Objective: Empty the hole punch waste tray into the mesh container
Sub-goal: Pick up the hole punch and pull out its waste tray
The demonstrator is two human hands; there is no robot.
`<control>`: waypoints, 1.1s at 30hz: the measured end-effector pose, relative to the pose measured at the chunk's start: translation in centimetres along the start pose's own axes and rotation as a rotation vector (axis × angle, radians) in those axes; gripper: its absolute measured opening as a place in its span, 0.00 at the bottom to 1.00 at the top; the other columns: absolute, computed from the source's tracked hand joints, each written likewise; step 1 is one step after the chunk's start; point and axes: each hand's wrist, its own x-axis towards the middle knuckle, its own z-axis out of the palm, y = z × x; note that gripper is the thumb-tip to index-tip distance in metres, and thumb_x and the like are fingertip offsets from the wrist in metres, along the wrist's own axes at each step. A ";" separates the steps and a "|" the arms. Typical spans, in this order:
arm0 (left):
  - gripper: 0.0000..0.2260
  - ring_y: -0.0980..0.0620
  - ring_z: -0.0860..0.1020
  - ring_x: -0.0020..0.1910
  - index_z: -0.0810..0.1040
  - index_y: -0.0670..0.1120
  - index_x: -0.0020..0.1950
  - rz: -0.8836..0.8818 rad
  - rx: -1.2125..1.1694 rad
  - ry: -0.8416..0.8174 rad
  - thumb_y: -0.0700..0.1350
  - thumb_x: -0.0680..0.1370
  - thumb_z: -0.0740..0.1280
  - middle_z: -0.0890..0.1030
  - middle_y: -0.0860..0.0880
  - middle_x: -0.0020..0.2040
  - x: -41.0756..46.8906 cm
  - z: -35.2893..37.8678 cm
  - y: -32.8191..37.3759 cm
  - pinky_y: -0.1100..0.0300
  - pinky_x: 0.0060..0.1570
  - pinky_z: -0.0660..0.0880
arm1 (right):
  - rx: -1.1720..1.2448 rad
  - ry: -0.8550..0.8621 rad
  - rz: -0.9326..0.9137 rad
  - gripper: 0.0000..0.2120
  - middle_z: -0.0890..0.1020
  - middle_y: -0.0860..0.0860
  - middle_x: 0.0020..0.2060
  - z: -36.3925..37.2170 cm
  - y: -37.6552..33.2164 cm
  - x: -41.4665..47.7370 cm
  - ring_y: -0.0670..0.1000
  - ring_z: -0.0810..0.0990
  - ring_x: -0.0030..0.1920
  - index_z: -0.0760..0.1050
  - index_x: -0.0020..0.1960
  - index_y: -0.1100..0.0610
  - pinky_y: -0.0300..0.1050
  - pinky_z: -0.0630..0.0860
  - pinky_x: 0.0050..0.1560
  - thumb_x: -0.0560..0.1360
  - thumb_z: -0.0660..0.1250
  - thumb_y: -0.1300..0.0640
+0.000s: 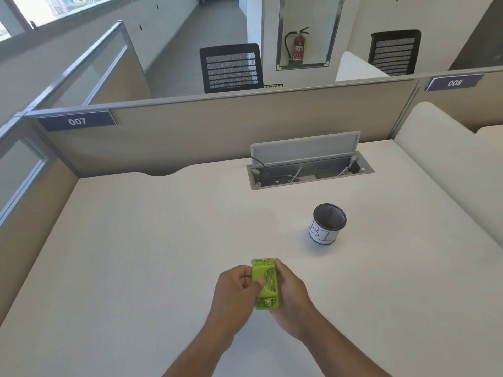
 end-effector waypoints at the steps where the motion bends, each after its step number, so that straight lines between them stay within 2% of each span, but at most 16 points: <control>1: 0.08 0.49 0.83 0.39 0.88 0.48 0.49 0.007 0.003 -0.001 0.38 0.82 0.71 0.87 0.35 0.45 -0.4 0.2 0.0 0.51 0.45 0.82 | -0.001 -0.002 0.000 0.27 0.86 0.64 0.57 -0.1 0.1 -0.2 0.61 0.86 0.49 0.80 0.67 0.62 0.51 0.81 0.44 0.86 0.54 0.43; 4: 0.08 0.47 0.84 0.41 0.87 0.48 0.50 0.025 0.016 -0.013 0.38 0.82 0.70 0.88 0.35 0.47 -1.2 0.7 0.0 0.43 0.50 0.85 | 0.012 -0.015 0.006 0.28 0.87 0.63 0.56 -0.7 0.3 -0.7 0.61 0.86 0.51 0.81 0.67 0.62 0.52 0.79 0.47 0.86 0.53 0.43; 7: 0.07 0.44 0.86 0.42 0.87 0.47 0.50 0.032 0.027 -0.037 0.38 0.83 0.70 0.88 0.36 0.47 -1.8 1.1 -0.1 0.38 0.55 0.84 | 0.028 -0.023 0.016 0.29 0.87 0.63 0.55 -1.3 0.4 -1.0 0.59 0.88 0.48 0.81 0.66 0.62 0.49 0.82 0.43 0.85 0.52 0.42; 11: 0.08 0.48 0.83 0.40 0.87 0.48 0.50 0.044 0.041 -0.043 0.37 0.83 0.70 0.89 0.37 0.46 -2.4 1.6 -0.1 0.37 0.54 0.84 | 0.045 -0.030 0.034 0.30 0.88 0.62 0.54 -1.9 0.6 -1.2 0.59 0.88 0.47 0.82 0.66 0.63 0.48 0.83 0.40 0.85 0.53 0.41; 13: 0.09 0.43 0.86 0.42 0.88 0.48 0.50 0.050 0.038 -0.039 0.37 0.83 0.70 0.90 0.39 0.46 -2.6 1.8 0.0 0.38 0.55 0.84 | 0.058 -0.024 0.041 0.31 0.87 0.63 0.55 -2.2 0.7 -1.3 0.60 0.88 0.49 0.83 0.65 0.62 0.49 0.83 0.42 0.85 0.52 0.41; 15: 0.10 0.37 0.87 0.48 0.88 0.49 0.50 0.051 0.036 -0.038 0.36 0.83 0.70 0.90 0.40 0.46 -2.8 1.9 0.0 0.38 0.56 0.84 | 0.076 -0.017 0.047 0.31 0.87 0.64 0.57 -2.4 0.7 -1.3 0.61 0.88 0.51 0.84 0.64 0.62 0.50 0.84 0.43 0.85 0.52 0.40; 18: 0.11 0.37 0.87 0.50 0.88 0.50 0.51 0.052 0.026 -0.034 0.36 0.82 0.70 0.90 0.42 0.46 -3.0 2.1 0.0 0.37 0.57 0.84 | 0.097 -0.015 0.061 0.32 0.87 0.64 0.57 -2.4 0.7 -1.4 0.61 0.89 0.52 0.84 0.64 0.63 0.50 0.85 0.44 0.85 0.52 0.40; 24: 0.12 0.40 0.89 0.50 0.88 0.50 0.52 0.066 -0.026 -0.014 0.35 0.83 0.69 0.91 0.47 0.45 -3.0 2.1 0.0 0.40 0.57 0.85 | 0.145 -0.034 0.069 0.31 0.88 0.63 0.52 -1.9 0.4 -1.7 0.61 0.89 0.48 0.85 0.60 0.62 0.49 0.84 0.42 0.85 0.53 0.40; 29: 0.11 0.51 0.87 0.42 0.88 0.48 0.52 0.060 -0.097 -0.036 0.34 0.83 0.69 0.91 0.47 0.43 -2.9 1.9 -0.3 0.50 0.50 0.82 | 0.153 -0.042 0.055 0.32 0.87 0.64 0.53 -1.5 0.0 -2.2 0.61 0.89 0.48 0.83 0.61 0.63 0.51 0.85 0.42 0.85 0.51 0.39; 31: 0.10 0.52 0.86 0.41 0.87 0.46 0.52 0.054 -0.148 -0.041 0.34 0.84 0.68 0.91 0.46 0.42 -2.8 1.8 -0.4 0.53 0.47 0.81 | 0.159 -0.036 0.040 0.31 0.86 0.65 0.55 -1.4 0.0 -2.4 0.63 0.87 0.50 0.80 0.64 0.63 0.54 0.82 0.49 0.85 0.51 0.40; 33: 0.10 0.51 0.85 0.39 0.87 0.44 0.52 0.059 -0.201 -0.027 0.34 0.84 0.68 0.90 0.44 0.42 -2.7 1.6 -0.5 0.53 0.45 0.80 | 0.174 -0.027 0.028 0.31 0.84 0.68 0.58 -1.1 0.1 -2.5 0.64 0.84 0.54 0.79 0.66 0.63 0.59 0.74 0.57 0.85 0.51 0.40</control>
